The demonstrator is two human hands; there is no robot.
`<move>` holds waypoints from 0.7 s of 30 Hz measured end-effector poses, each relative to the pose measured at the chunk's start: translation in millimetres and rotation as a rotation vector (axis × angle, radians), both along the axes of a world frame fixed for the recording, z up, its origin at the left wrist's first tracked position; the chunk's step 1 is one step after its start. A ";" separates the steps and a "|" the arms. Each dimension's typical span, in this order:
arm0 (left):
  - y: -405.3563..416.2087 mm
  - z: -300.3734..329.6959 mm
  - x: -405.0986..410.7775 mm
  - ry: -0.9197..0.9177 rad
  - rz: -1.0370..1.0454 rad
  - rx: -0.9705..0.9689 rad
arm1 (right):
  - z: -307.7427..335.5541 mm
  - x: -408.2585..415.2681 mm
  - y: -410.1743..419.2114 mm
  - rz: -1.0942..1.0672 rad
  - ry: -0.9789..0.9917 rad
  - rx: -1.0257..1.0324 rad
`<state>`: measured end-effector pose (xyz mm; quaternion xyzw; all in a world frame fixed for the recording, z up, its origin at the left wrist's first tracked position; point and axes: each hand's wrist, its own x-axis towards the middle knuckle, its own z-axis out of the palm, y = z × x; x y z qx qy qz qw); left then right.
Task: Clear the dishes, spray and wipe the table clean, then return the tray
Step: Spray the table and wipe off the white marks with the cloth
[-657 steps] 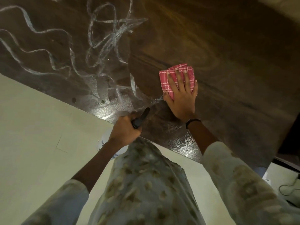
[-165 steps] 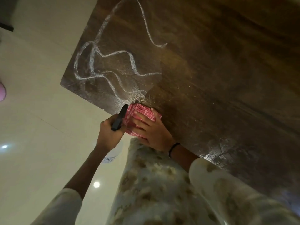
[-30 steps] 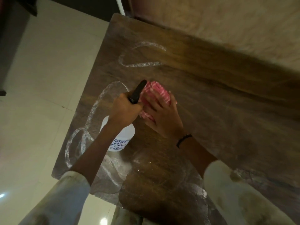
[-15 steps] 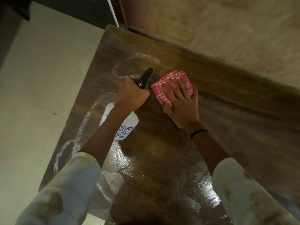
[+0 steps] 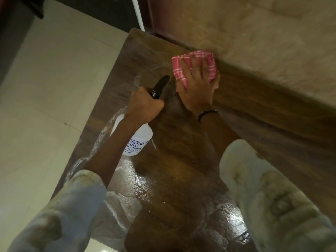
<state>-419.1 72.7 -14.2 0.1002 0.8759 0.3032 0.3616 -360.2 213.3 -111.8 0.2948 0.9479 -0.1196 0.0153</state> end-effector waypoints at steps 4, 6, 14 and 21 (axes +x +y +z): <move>-5.7 -3.0 -6.3 0.022 0.027 0.000 | -2.4 8.4 -30.4 0.273 0.047 0.023; -8.5 -2.1 -11.9 0.014 0.034 -0.006 | -3.4 32.2 -30.6 0.420 0.008 0.039; -23.3 0.8 -40.4 0.055 0.048 -0.083 | -2.0 20.6 18.8 0.132 -0.035 0.034; -34.5 -6.0 -55.2 0.069 0.104 -0.103 | -2.4 -28.3 -33.0 0.230 0.019 0.021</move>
